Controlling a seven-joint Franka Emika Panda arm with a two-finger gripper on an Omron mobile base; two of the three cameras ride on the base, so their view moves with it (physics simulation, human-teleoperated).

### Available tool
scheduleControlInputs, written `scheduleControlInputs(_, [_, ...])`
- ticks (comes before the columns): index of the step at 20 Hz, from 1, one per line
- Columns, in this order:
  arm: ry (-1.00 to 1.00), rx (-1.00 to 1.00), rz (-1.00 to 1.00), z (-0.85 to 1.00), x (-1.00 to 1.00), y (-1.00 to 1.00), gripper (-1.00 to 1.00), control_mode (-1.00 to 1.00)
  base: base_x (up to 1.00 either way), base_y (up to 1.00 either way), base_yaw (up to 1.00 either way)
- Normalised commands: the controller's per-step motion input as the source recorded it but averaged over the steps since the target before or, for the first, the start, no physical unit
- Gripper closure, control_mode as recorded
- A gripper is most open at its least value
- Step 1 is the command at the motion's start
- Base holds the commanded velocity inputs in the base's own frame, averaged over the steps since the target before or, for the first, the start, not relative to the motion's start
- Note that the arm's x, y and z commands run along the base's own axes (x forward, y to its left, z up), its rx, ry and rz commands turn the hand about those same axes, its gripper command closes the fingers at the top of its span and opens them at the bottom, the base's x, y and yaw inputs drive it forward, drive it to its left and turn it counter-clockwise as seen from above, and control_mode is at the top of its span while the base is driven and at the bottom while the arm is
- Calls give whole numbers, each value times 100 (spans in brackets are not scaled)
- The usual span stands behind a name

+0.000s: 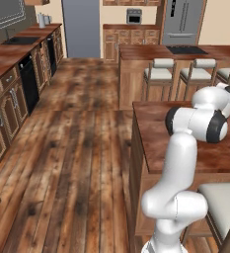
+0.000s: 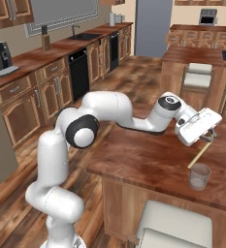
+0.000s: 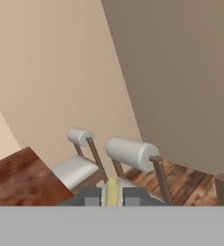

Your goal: Take a straw from the drawer in front and place it inside the glass cup on the dining counter.

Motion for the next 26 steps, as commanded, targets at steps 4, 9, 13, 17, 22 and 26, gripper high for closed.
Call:
scheduleControlInputs(4, [-20,-20,0,-42,2,-3,100,-100,0,0,0])
scheduleControlInputs(9, [-22,-24,0,-61,5,0,100,-100,0,0,0])
scheduleControlInputs(13, [-25,-26,0,-61,4,0,100,-100,0,0,0])
scheduleControlInputs(17, [-17,-23,0,-79,0,0,100,-100,0,0,0])
scheduleControlInputs(22, [-5,-14,0,-82,0,1,100,-100,0,0,0])
scheduleControlInputs(26, [-7,-10,0,-53,2,1,100,-100,0,0,0])
